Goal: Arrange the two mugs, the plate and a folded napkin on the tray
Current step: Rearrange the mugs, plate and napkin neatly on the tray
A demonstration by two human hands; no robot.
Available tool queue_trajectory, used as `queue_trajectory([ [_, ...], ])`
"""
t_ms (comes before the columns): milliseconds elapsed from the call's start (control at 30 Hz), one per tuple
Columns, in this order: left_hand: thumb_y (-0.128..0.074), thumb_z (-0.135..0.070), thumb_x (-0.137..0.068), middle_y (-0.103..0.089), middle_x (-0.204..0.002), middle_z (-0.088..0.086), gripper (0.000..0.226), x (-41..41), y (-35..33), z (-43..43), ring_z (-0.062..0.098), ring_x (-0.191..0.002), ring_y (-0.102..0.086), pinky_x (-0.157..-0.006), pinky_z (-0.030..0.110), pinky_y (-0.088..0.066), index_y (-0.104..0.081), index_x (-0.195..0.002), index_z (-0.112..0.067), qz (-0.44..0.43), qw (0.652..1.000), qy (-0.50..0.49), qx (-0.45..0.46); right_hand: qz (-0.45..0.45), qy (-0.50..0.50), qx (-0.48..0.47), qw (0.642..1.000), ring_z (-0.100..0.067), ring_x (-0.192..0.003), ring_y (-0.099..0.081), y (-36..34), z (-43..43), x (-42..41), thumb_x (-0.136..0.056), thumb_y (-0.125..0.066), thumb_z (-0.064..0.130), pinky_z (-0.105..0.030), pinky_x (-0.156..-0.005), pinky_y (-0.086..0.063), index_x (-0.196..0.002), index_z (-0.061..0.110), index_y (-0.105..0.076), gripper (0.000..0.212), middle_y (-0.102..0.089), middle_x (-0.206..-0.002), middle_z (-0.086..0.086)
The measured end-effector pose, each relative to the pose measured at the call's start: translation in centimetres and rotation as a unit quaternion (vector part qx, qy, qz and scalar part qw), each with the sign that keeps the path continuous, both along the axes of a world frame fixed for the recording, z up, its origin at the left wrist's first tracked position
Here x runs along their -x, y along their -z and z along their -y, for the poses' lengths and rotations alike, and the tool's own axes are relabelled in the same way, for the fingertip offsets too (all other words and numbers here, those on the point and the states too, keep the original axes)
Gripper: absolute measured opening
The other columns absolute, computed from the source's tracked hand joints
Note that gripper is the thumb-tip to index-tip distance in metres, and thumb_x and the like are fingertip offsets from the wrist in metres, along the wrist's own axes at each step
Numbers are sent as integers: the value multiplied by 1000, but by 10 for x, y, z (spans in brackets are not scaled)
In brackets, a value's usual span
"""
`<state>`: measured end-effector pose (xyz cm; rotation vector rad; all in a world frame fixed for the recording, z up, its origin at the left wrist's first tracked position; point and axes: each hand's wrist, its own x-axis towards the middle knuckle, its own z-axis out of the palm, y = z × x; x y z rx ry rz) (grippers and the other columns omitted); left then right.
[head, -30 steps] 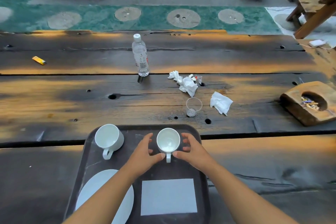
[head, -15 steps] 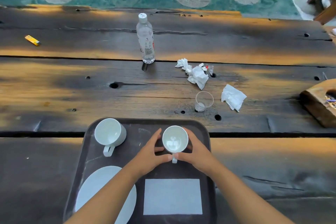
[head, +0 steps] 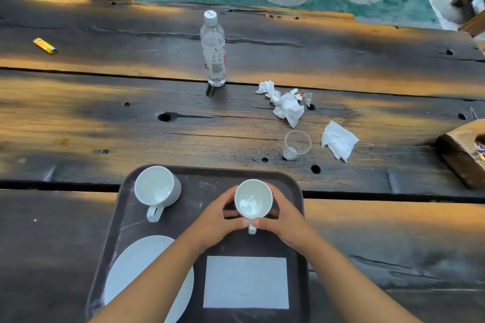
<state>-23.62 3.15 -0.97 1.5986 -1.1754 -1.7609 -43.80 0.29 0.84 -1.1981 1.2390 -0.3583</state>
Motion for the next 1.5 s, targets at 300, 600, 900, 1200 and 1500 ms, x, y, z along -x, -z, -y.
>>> queue_trajectory([
  [300,-83,-35,-81,-57,-131,-33,70,4,-5,8,-6,-119,-58,-82,10,-53,-45,-133,-61,-7,1000,-1,6,16,10,-3,1000,-10,-128,-56,-1,6,1,-70,-87,26,-28,-101,-52,-132,52,-47,78,-58,-134,19],
  [600,-83,-33,-82,-58,-131,-31,69,5,-2,16,0,-119,-60,-85,13,-54,-46,-134,-59,-16,1000,-10,7,24,8,-16,1000,-13,-129,-56,-3,17,3,-78,-85,9,-34,-106,-51,-140,39,-45,79,-58,-137,11],
  [900,-82,-31,-83,-57,-134,-27,71,4,-4,23,7,-122,-60,-91,21,-54,-44,-138,-56,-18,1000,-7,-8,23,17,-20,999,-15,-130,-55,-3,22,1,-79,-84,7,-46,-111,-47,-142,35,-45,80,-58,-139,8],
  [1200,-80,-26,-86,-53,-141,-21,73,5,-5,22,11,-124,-57,-99,27,-52,-41,-143,-48,-16,1000,-7,-19,11,22,-19,1000,-17,-132,-53,-5,22,0,-79,-84,6,-47,-111,-47,-143,35,-45,80,-56,-140,7],
  [1500,-80,-27,-86,-48,-145,-19,76,6,-7,23,17,-130,-54,-108,39,-49,-38,-144,-51,-8,999,-8,-30,-6,29,-13,999,-14,-131,-51,-7,20,-2,-79,-83,12,-41,-111,-47,-142,41,-43,80,-54,-140,12],
])
